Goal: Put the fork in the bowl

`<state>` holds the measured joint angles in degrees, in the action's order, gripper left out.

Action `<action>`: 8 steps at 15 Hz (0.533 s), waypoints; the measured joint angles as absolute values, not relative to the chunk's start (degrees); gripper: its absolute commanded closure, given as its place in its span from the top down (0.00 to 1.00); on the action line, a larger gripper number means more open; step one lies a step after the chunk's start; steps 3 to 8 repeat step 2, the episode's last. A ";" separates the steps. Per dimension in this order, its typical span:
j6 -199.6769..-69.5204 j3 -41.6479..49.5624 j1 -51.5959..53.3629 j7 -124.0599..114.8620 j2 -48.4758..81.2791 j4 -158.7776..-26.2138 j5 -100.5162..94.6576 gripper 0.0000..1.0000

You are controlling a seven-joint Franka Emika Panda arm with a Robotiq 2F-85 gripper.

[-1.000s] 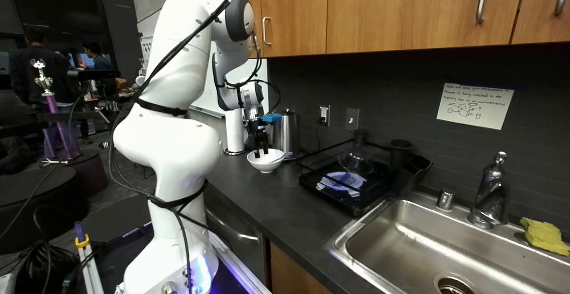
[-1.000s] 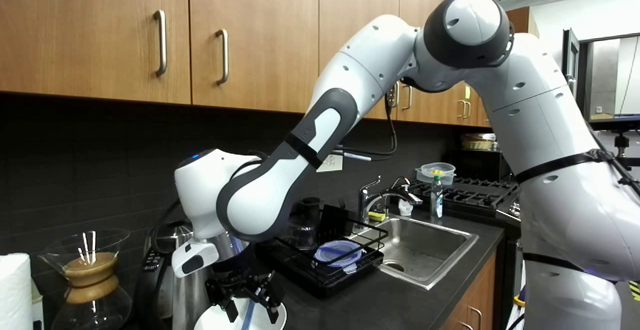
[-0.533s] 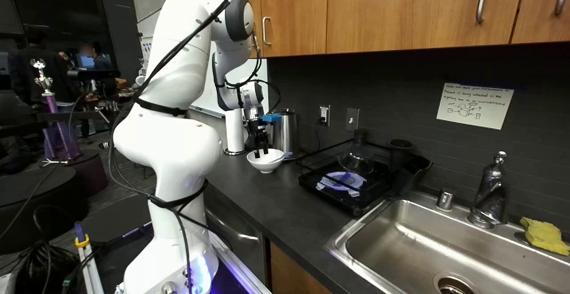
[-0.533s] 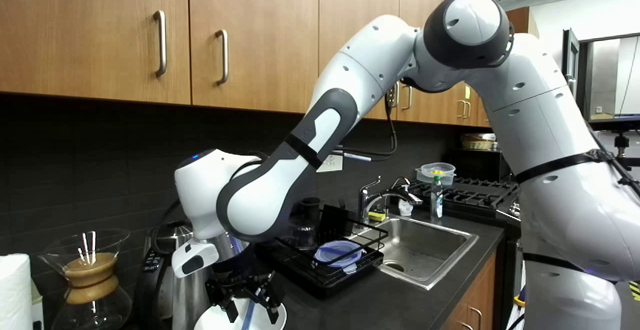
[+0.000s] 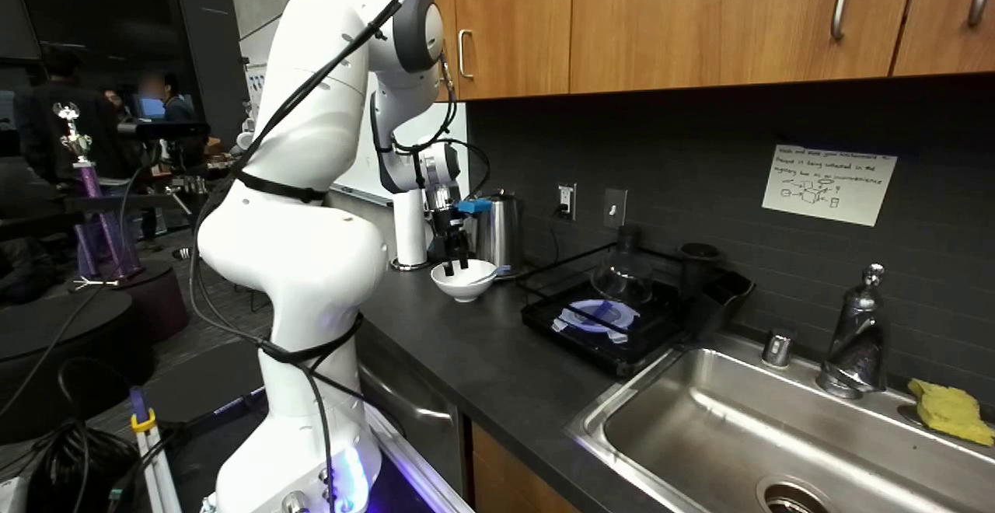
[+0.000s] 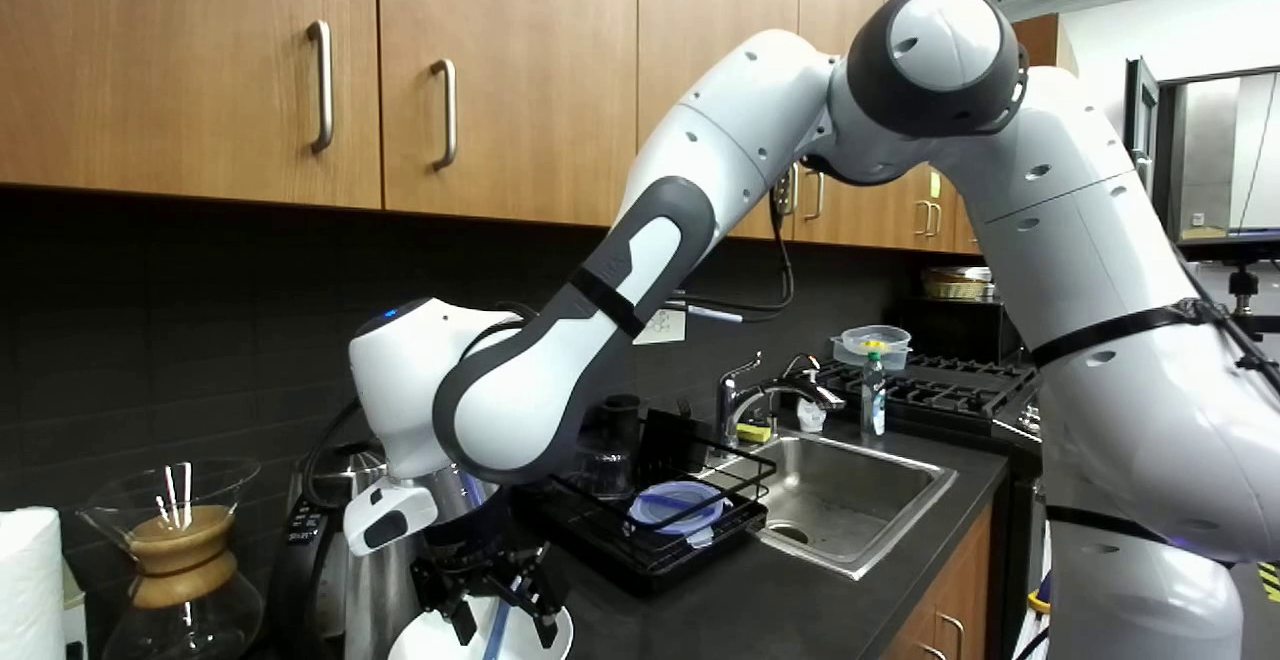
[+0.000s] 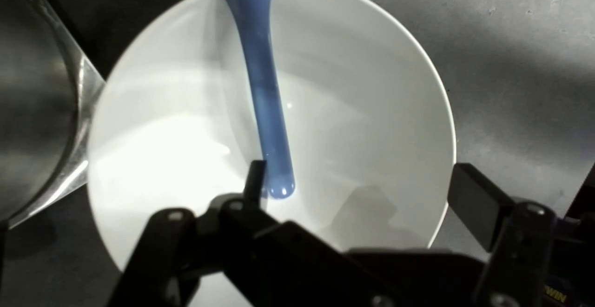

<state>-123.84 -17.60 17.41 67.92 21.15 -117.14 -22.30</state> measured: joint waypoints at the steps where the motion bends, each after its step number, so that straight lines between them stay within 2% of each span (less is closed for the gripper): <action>1: -123.84 -17.60 17.41 67.92 21.15 -117.14 -22.30 1.00; 8: -123.84 -17.60 17.41 67.92 21.15 -117.14 -22.30 1.00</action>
